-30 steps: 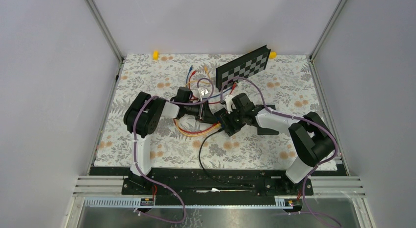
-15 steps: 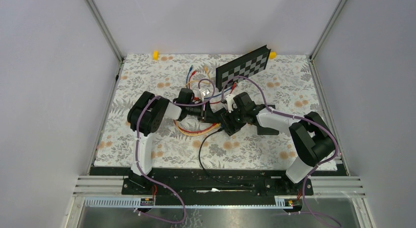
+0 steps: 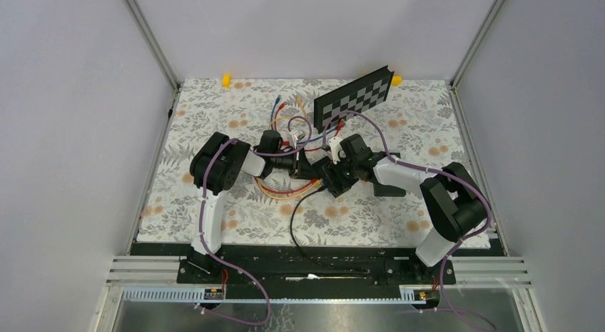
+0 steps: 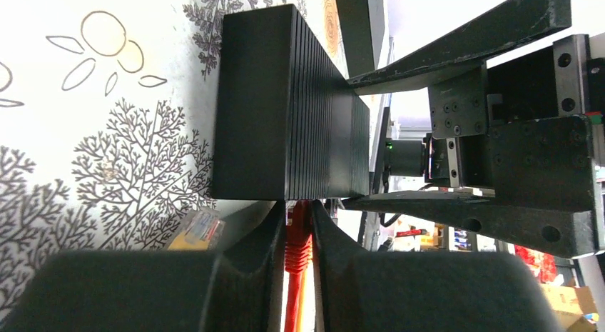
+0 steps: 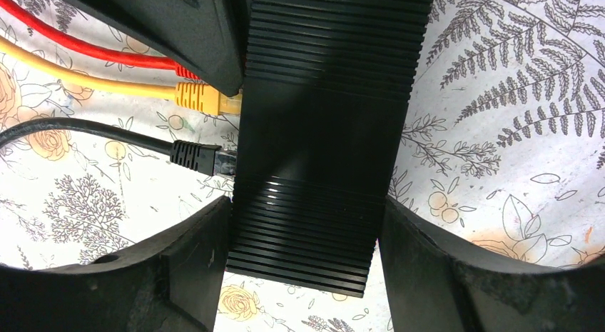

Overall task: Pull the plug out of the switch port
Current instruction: Pull the connector from the switch port, then place the connector at the center of the board, then pull the connector from the switch port.

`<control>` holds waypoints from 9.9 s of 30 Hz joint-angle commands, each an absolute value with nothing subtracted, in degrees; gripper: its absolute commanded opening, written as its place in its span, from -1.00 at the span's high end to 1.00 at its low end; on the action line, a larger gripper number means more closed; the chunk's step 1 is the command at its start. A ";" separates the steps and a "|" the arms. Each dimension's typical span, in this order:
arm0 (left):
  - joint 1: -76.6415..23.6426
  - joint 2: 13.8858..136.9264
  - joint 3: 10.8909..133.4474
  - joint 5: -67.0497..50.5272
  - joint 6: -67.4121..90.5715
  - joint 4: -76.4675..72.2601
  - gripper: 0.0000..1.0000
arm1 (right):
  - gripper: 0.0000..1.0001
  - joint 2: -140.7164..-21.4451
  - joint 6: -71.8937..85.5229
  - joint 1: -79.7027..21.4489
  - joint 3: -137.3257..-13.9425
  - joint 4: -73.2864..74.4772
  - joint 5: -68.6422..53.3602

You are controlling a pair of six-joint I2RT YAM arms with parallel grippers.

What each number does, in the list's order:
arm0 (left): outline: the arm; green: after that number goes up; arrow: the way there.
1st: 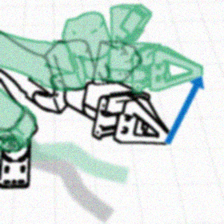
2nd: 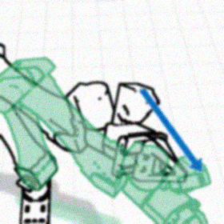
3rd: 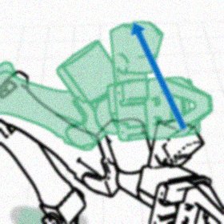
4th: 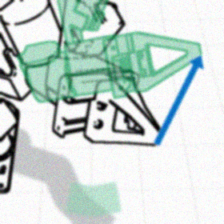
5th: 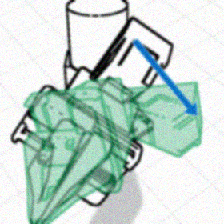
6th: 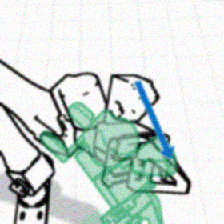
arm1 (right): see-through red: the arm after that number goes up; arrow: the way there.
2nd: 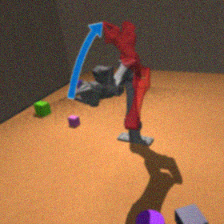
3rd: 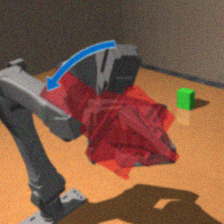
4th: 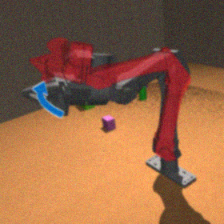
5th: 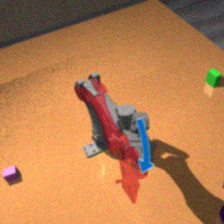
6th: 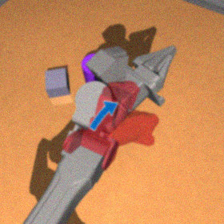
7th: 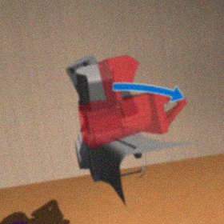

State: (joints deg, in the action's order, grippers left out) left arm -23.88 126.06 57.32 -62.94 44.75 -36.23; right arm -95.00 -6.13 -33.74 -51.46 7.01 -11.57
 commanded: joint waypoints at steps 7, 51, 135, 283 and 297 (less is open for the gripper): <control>-23.73 128.27 54.60 -62.57 49.41 -43.23 1.00 | 1.00 -94.27 -6.13 -33.61 -52.43 5.33 -10.59; -23.03 111.47 58.59 -53.75 20.13 -9.20 1.00 | 1.00 -92.72 -11.21 -31.47 -53.47 6.31 -12.83; 12.28 92.67 113.06 -23.78 18.28 8.25 1.00 | 1.00 -97.77 -18.13 -28.83 -57.82 13.93 -11.61; -25.71 126.82 51.25 -52.78 57.34 -53.43 0.28 | 1.00 -103.03 -12.40 -27.06 -58.54 13.53 -19.90; -25.31 127.63 52.84 -52.56 56.90 -51.64 0.25 | 1.00 -103.18 -12.48 -27.03 -58.62 13.62 -19.97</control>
